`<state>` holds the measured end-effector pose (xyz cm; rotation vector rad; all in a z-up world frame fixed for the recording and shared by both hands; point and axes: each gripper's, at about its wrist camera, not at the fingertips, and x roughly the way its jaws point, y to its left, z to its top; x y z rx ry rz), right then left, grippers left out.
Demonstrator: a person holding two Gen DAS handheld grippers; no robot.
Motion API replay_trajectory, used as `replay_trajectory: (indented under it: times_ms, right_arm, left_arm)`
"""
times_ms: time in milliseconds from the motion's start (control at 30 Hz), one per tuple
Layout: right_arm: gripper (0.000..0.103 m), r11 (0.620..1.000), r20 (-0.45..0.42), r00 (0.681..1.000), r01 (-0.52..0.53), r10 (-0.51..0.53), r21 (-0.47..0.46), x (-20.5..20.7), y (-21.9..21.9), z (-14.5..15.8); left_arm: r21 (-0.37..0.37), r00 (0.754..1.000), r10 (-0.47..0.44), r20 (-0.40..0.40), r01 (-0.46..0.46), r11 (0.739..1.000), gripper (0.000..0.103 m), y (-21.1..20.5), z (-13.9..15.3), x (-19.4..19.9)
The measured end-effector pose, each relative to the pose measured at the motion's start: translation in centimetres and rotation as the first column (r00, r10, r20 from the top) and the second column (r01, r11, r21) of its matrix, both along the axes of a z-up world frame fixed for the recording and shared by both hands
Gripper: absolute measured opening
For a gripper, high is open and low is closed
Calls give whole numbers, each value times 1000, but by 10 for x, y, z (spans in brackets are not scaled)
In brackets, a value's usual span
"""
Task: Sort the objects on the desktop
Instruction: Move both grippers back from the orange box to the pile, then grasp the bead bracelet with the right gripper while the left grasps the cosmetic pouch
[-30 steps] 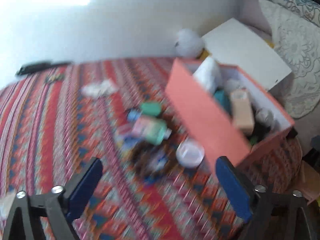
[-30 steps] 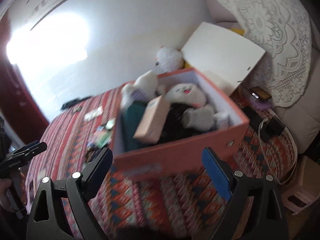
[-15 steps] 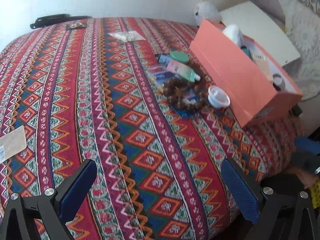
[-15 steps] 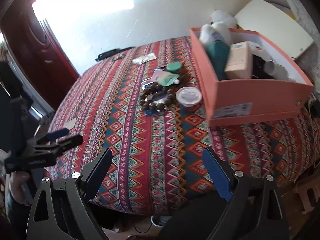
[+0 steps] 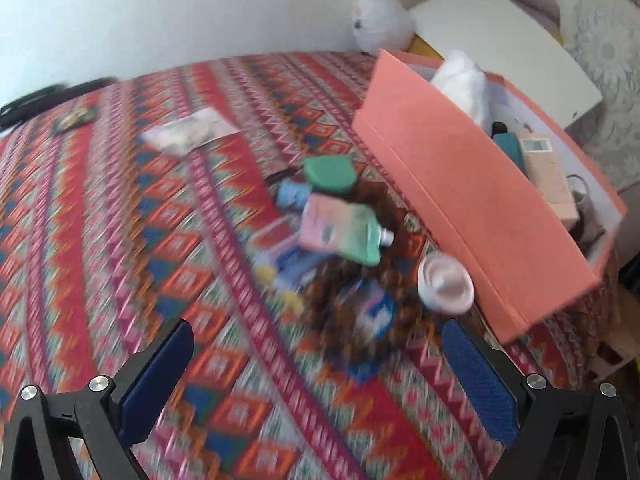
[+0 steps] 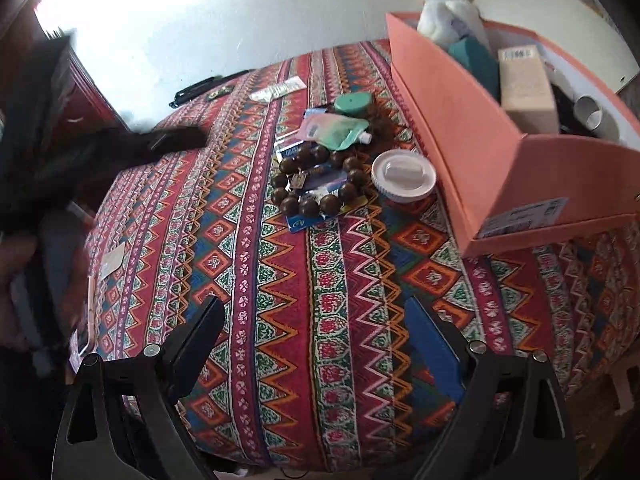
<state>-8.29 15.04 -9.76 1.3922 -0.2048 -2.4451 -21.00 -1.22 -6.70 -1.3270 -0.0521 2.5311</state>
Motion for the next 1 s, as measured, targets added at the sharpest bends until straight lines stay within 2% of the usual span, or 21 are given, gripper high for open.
replay_trajectory:
  times_ms: [167,400,500,533,567,633,667,767,867,933,1000]
  right_arm:
    - [93,1000,14,1000,12,-12,-2,-13,1,-12]
    - [93,1000,68,998,11,-11,-10,-33,1,-34]
    - [93,999,79,996,36,-35,-13,-41,3,-41]
    - [93,999,80,996,46,-44,-14,-44,4,-42]
    - [93,998,80,995,55,-54,-15,-46,3,-42]
    - [93,997,80,994,71,-69,-15,-52,2,-44]
    - [93,997,75,995,72,-70,-16,-56,0,-44]
    - [93,998,65,996,54,-52,-17,-67,-11,-44]
    - [91,1000,45,999,20,-19,-19,-80,-25,-45]
    - [83,1000,35,999,-8,8,-10,-87,-35,-46]
    - [81,999,18,999,-32,32,-3,-91,-44,-47]
  left_arm:
    - [-5,997,-66,40,66,998,102,41,-20,-51]
    - [-58,989,-86,119,93,994,100,67,-73,-99]
    - [-67,993,-49,111,57,996,78,60,-84,-107]
    - [-53,993,-38,109,44,998,64,55,-84,-108]
    - [-38,994,-24,107,29,999,55,47,-84,-108]
    - [0,994,2,110,-2,1000,42,30,-85,-105]
    - [9,993,20,112,-21,1000,39,21,-85,-104]
    - [16,990,72,117,-75,997,38,-5,-86,-99]
    - [67,990,44,131,-53,996,38,-18,-82,-98]
    - [58,991,11,132,-18,998,58,-9,-84,-103]
    - [40,990,-24,136,19,999,64,4,-87,-110]
